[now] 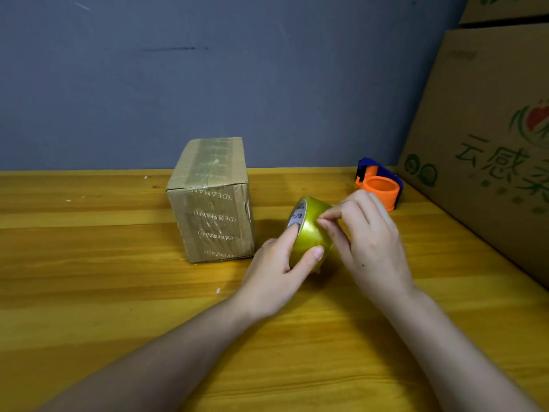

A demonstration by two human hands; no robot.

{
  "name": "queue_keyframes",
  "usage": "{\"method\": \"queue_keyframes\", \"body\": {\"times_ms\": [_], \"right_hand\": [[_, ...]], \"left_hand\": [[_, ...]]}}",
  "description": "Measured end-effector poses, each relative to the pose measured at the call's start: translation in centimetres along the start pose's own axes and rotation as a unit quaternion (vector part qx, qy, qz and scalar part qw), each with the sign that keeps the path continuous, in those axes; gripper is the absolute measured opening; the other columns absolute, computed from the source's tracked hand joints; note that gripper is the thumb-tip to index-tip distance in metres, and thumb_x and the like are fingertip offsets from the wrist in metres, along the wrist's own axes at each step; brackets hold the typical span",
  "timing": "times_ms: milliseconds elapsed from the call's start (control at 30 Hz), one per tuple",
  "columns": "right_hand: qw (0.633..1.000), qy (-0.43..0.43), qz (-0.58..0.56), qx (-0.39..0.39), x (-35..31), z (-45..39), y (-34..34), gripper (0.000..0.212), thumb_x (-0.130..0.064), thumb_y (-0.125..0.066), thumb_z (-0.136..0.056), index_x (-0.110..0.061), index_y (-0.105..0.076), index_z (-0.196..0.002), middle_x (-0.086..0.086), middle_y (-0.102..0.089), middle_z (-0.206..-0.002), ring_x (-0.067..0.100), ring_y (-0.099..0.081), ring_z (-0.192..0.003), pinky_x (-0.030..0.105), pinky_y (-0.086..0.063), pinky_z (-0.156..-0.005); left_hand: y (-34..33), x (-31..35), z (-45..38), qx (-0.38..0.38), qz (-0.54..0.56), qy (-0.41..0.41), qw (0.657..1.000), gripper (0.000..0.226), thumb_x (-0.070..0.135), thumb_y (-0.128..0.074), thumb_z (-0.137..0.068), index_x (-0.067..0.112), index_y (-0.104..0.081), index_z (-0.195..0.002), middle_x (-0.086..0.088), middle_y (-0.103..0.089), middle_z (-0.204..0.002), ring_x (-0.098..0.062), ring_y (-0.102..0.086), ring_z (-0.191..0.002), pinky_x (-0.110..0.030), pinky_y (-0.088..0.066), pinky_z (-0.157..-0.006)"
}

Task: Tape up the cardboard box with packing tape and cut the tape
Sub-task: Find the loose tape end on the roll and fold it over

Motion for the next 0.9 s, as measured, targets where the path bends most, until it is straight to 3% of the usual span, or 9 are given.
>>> {"method": "queue_keyframes", "body": {"times_ms": [100,200,367,533,667,767,900], "right_hand": [[0.999,-0.001,-0.003,-0.034,0.1,-0.1,0.5,0.02,-0.024,-0.053,-0.093,-0.007,-0.062,-0.088,0.006,-0.057,-0.087,0.02,-0.053,-0.079,0.03,-0.044,-0.067],[0.998,-0.002,-0.001,-0.061,0.1,-0.3,1.2,0.02,-0.026,-0.051,-0.094,-0.009,-0.061,-0.089,0.004,-0.056,-0.088,0.018,-0.052,-0.081,0.029,-0.042,-0.07],[0.997,0.002,0.004,-0.082,-0.1,-0.4,1.5,0.022,-0.028,-0.048,-0.094,-0.01,-0.06,-0.089,0.002,-0.055,-0.09,0.017,-0.051,-0.083,0.03,-0.044,-0.07],[0.996,-0.048,-0.054,-0.052,-0.4,-0.3,1.4,0.018,-0.029,-0.054,-0.091,-0.014,-0.062,-0.094,-0.001,-0.057,-0.094,0.014,-0.053,-0.087,0.029,-0.047,-0.07],[0.994,-0.069,-0.071,-0.047,-0.5,-0.1,0.8,0.017,-0.03,-0.054,-0.091,-0.015,-0.061,-0.097,-0.002,-0.056,-0.103,0.012,-0.055,-0.095,0.028,-0.051,-0.069],[0.999,-0.031,-0.031,-0.028,0.0,0.0,0.7,0.016,-0.027,-0.054,-0.093,-0.013,-0.062,-0.094,0.001,-0.06,-0.097,0.016,-0.057,-0.087,0.032,-0.051,-0.063],[0.999,0.038,0.017,0.024,0.1,0.0,0.7,0.018,-0.019,-0.056,-0.095,-0.006,-0.065,-0.087,0.007,-0.065,-0.084,0.023,-0.059,-0.072,0.038,-0.049,-0.057]], "left_hand": [[0.1,0.2,0.2,0.0,-0.065,-0.016,0.998,0.052,0.063,-0.039,-0.082,0.024,-0.05,-0.115,-0.006,-0.065,-0.078,-0.03,-0.059,-0.078,-0.042,-0.049,-0.07],[0.2,0.7,0.3,0.011,-0.11,-0.024,0.994,0.06,0.064,-0.034,-0.081,0.02,-0.05,-0.118,0.007,-0.054,-0.07,-0.025,-0.049,-0.069,-0.032,-0.037,-0.061],[0.1,0.7,0.2,-0.001,-0.024,-0.02,1.0,0.039,0.061,-0.042,-0.084,0.033,-0.049,-0.111,-0.005,-0.067,-0.081,-0.028,-0.063,-0.079,-0.047,-0.051,-0.074],[0.5,1.2,0.4,-0.001,0.059,-0.028,0.998,0.019,0.049,-0.051,-0.085,0.038,-0.053,-0.101,0.012,-0.065,-0.071,-0.013,-0.065,-0.068,-0.046,-0.053,-0.072],[0.5,1.1,0.3,0.009,0.079,-0.026,0.997,0.018,0.046,-0.053,-0.084,0.036,-0.056,-0.098,0.012,-0.066,-0.069,-0.01,-0.064,-0.066,-0.045,-0.054,-0.071],[0.4,1.0,0.4,0.006,0.071,-0.03,0.997,0.023,0.048,-0.054,-0.082,0.031,-0.056,-0.099,0.006,-0.066,-0.07,-0.017,-0.067,-0.065,-0.047,-0.054,-0.07],[0.4,0.9,0.3,0.009,0.089,-0.027,0.996,0.014,0.047,-0.055,-0.082,0.042,-0.057,-0.095,0.008,-0.066,-0.068,-0.016,-0.065,-0.064,-0.049,-0.054,-0.071]]}}
Point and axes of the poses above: each hand's wrist, its own z-axis away from the middle knuckle, its own y-axis out of the back of the hand, x = y × z, the point moved 1 cm from there along -z, towards the middle knuckle
